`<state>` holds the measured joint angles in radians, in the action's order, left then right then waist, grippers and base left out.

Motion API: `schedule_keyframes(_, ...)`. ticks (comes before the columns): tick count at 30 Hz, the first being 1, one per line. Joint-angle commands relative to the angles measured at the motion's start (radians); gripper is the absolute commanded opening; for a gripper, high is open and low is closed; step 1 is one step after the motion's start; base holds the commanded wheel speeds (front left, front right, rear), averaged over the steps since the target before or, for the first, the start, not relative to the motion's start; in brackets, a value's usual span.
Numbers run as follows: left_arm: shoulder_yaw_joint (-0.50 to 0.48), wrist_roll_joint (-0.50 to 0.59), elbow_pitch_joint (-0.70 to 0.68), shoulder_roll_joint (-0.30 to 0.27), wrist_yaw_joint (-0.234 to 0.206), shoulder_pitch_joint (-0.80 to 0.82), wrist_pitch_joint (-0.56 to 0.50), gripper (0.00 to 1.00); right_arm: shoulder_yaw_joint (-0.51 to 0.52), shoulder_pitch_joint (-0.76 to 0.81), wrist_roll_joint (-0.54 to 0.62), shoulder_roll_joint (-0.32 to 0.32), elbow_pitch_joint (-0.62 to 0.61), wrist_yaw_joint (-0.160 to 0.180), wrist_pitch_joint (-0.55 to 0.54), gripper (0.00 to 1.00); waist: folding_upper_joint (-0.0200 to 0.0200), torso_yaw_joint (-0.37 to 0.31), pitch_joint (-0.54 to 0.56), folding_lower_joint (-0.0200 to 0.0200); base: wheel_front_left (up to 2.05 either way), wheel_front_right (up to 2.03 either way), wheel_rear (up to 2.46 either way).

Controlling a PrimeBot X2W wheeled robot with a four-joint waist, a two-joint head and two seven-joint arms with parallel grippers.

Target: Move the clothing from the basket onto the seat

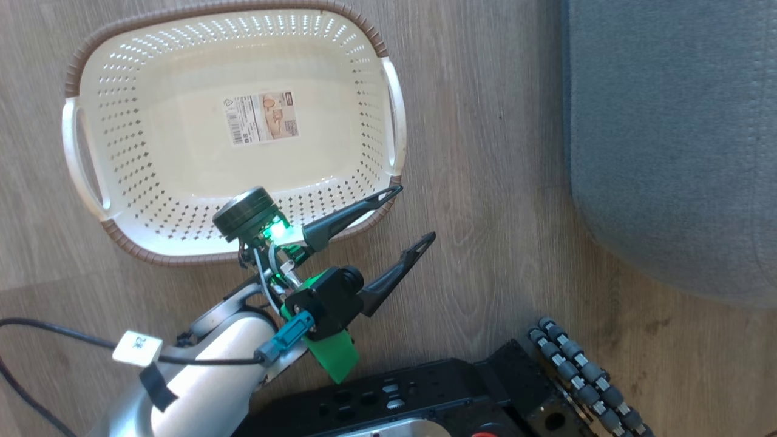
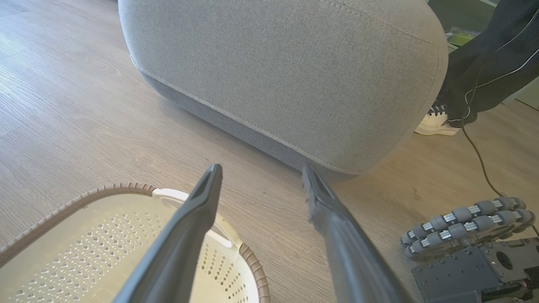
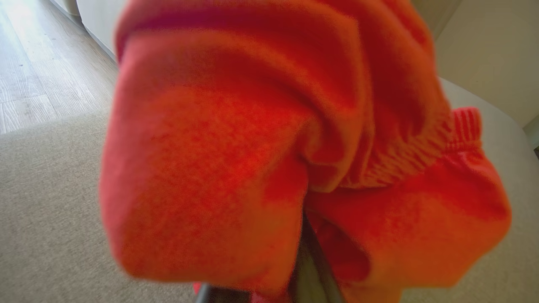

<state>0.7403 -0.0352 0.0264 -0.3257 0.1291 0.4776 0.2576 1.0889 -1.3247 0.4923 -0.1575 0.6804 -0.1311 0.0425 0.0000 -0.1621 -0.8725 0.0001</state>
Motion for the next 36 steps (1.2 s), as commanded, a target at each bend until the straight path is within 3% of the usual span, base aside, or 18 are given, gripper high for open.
schedule_keyframes(1, -0.025, -0.003, -0.023, -0.006, -0.001, -0.011, 0.004, 1.0, -0.002, -0.017, 0.009, -0.015, -0.021, 0.0, 0.012, 0.86, 0.0, -0.004, 0.011, -0.0001, 0.0, 0.0, 0.0)
schedule_keyframes(2, -0.025, -0.003, -0.021, -0.007, -0.001, -0.012, 0.004, 1.0, -0.001, -0.014, 0.013, -0.013, -0.015, 0.0, 0.018, 1.0, 0.0, -0.006, 0.017, -0.0001, 0.0, 0.0, 0.0)
schedule_keyframes(13, -0.029, -0.004, -0.001, -0.004, 0.0, -0.04, 0.004, 1.0, -0.01, 0.041, 0.035, -0.011, 0.041, 0.0, 0.07, 1.0, 0.0, -0.029, 0.137, -0.0001, 0.0, 0.0, 0.0)
schedule_keyframes(26, -0.028, -0.026, 0.055, 0.07, 0.0, -0.12, 0.004, 1.0, -0.053, 0.141, 0.03, -0.059, 0.071, 0.0, 0.025, 1.0, 0.0, -0.042, 0.36, -0.0001, 0.0, 0.0, 0.0)
schedule_keyframes(36, -0.074, -0.03, 0.069, 0.136, -0.007, -0.153, 0.004, 1.0, -0.155, 0.172, -0.04, -0.11, 0.068, 0.0, 0.002, 1.0, 0.0, -0.03, 0.481, -0.0001, 0.0, 0.0, 0.0)
